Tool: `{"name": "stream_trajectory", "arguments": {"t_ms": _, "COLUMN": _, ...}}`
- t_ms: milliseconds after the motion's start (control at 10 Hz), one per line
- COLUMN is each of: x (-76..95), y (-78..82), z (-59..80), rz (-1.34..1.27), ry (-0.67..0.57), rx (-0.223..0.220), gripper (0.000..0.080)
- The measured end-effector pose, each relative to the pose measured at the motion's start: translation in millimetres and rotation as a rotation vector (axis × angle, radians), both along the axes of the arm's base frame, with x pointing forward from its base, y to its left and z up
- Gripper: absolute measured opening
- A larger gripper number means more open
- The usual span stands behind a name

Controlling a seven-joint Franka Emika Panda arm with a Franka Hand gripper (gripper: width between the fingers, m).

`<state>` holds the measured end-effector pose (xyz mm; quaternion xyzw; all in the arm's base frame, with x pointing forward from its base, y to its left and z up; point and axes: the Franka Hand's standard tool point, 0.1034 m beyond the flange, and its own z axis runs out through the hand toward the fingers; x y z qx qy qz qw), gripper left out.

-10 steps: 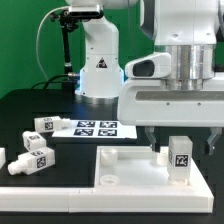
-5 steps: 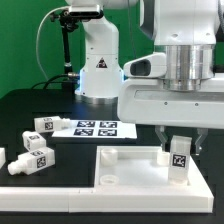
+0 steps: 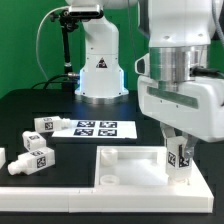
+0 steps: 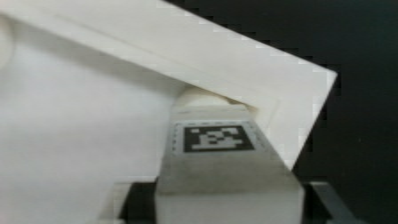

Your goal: Assemble one leg

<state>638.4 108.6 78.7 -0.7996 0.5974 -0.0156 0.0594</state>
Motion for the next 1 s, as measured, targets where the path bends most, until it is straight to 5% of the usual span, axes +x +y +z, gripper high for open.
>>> {"name": "stream_trajectory", "arguments": {"t_ms": 400, "x": -1.1, "y": 4.5, "z": 0.1, "rz": 0.245, "ry": -0.014, "rx": -0.047, "gripper": 0.0287}}
{"name": "stream_trajectory", "arguments": {"t_ms": 500, "x": 0.0, "y": 1.4, "z": 0.4, "rz": 0.494, "ry": -0.031, "rx": -0.077, "gripper": 0.0442}}
{"name": "stream_trajectory", "arguments": {"t_ms": 600, "x": 0.1, "y": -0.9, "z": 0.7, "rz": 0.661, "ry": -0.038, "rx": -0.094, "gripper": 0.0442}}
{"name": "stream_trajectory", "arguments": {"t_ms": 700, "x": -0.4, "y": 0.3, "z": 0.7, "rz": 0.741, "ry": -0.04, "rx": -0.107, "gripper": 0.0596}}
{"name": "stream_trajectory", "arguments": {"t_ms": 1000, "x": 0.1, "y": -2.1, "z": 0.7, "rz": 0.972, "ry": -0.047, "rx": -0.142, "gripper": 0.0646}}
